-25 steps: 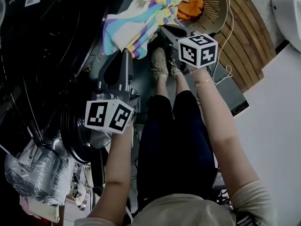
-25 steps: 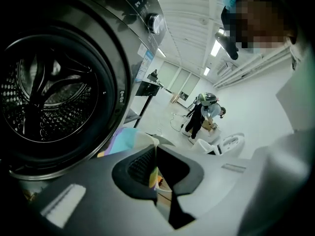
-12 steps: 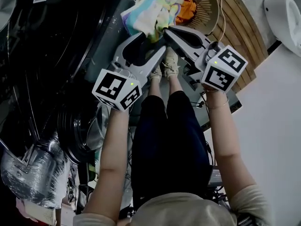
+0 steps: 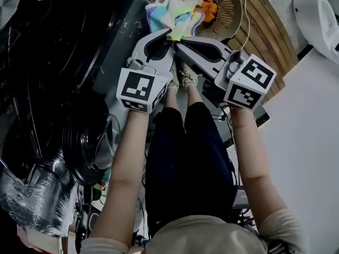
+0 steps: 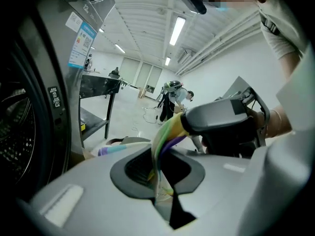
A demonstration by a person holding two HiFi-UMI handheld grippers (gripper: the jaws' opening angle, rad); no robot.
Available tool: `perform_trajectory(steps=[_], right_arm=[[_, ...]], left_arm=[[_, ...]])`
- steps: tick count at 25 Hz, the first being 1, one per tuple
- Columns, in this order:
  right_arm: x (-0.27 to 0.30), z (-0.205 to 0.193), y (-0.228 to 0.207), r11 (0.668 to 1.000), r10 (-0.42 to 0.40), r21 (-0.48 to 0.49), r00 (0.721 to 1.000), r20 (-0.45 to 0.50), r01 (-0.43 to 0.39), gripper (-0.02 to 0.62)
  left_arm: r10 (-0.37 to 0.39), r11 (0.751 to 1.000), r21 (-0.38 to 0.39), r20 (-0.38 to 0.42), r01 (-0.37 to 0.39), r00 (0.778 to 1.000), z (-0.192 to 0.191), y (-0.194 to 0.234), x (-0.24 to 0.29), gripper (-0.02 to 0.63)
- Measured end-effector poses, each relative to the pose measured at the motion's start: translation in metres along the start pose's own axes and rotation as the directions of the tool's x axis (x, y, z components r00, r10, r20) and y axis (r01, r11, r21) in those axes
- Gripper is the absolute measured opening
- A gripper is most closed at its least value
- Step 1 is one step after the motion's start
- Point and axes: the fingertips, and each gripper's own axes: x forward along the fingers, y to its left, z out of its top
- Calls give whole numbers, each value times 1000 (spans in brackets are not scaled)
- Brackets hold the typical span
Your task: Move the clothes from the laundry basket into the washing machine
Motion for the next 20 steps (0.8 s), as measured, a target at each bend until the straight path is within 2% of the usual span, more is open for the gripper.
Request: perform_trajectory(steps=[2, 4, 8, 9, 10, 11, 13, 15, 17, 20], right_arm=[[-1, -2, -7, 1000, -7, 0, 1000, 16, 7, 11], [-2, -11, -23, 999, -50, -6, 999, 12, 50, 11], [-9, -46, -79, 975, -219, 30, 975, -47, 220, 14], [-10, -53, -92, 965, -256, 35, 965, -58, 259, 49], [-10, -59, -105, 956, -288, 32, 955, -70, 291, 164], [-8, -67, -118, 948, -314, 21, 945, -89, 317, 240], [-4, -82, -143, 933, -352, 24, 926, -139, 359, 261], [0, -91, -168, 915, -358, 147, 923, -142, 377, 287], [9, -92, -183, 898, -337, 259, 934, -119, 356, 308], [35, -100, -180, 907, -242, 320, 961, -135, 273, 310]], left_arm=[[12, 999, -31, -19, -13, 1000, -3, 1, -3, 41], [30, 996, -85, -14, -31, 999, -4, 6, -12, 40], [61, 986, -156, 28, -55, 998, 8, 15, -40, 38], [64, 985, -162, 36, -57, 997, 12, 16, -46, 38], [66, 984, -168, 43, -58, 997, 15, 16, -51, 38], [68, 983, -172, 48, -59, 997, 17, 16, -56, 38], [72, 983, -175, 52, -62, 996, 18, 15, -64, 38], [75, 983, -171, 53, -65, 996, 18, 14, -70, 38], [76, 982, -176, 58, -65, 995, 17, 13, -74, 38], [75, 980, -187, 64, -62, 995, 13, 14, -74, 40]])
